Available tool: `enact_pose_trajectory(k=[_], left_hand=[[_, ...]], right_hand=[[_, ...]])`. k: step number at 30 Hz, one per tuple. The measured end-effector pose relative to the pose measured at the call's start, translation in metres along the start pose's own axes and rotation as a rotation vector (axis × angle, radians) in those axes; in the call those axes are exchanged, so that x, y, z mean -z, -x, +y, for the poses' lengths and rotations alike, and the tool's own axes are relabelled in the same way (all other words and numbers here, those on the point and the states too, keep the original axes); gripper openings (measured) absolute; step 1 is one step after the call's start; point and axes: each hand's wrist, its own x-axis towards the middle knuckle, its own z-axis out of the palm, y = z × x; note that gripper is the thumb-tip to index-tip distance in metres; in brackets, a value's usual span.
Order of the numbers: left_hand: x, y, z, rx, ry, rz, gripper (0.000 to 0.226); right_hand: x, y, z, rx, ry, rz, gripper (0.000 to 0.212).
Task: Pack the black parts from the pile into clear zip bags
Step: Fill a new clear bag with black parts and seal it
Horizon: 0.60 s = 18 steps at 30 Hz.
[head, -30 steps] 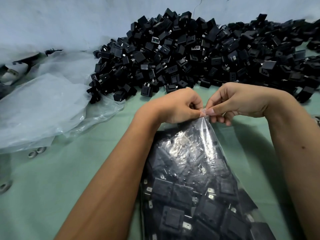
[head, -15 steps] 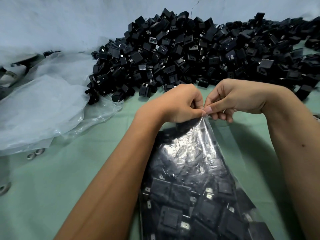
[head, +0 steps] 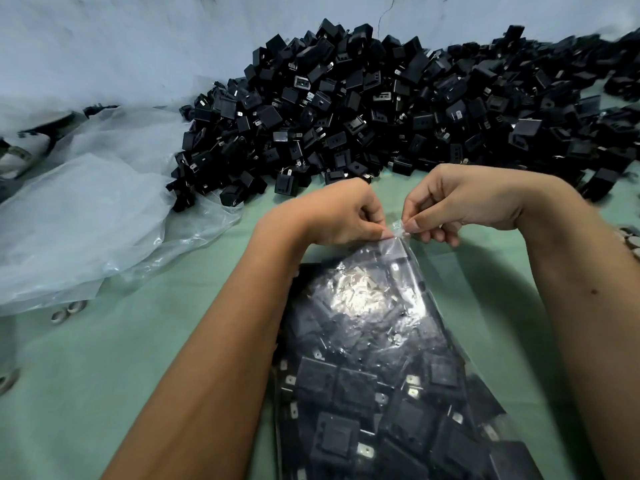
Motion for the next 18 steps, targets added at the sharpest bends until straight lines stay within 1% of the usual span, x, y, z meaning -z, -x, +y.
enact_pose_trajectory(k=[3,7,11,14,16,18], left_hand=[[-0.0011,0.0020,-0.0048,-0.004,0.055,-0.024,0.016],[-0.0023,0.0034,-0.0043,-0.004,0.111,-0.043,0.021],[-0.0036,0.0056,-0.0016,-0.008,0.088,-0.045,0.031],[-0.0036,0.0062,-0.0019,-0.007,0.123,-0.059,0.035],[-0.0012,0.0074,-0.0049,-0.010,0.157,-0.067,0.032],[0.0031,0.0106,-0.0102,-0.009,0.211,-0.084,0.024]], right_hand=[[-0.0016,-0.0003,-0.0014,-0.015,0.019,-0.004,0.024],[-0.0039,-0.0019,-0.0022,-0.045,0.008,-0.033,0.022],[-0.0089,-0.0055,-0.0027,0.017,0.021,-0.034,0.017],[-0.0077,-0.0056,-0.0009,0.075,0.034,-0.028,0.018],[-0.0073,-0.0055,0.0008,0.099,0.008,-0.025,0.021],[-0.0077,-0.0060,0.0026,0.119,-0.023,-0.020,0.018]])
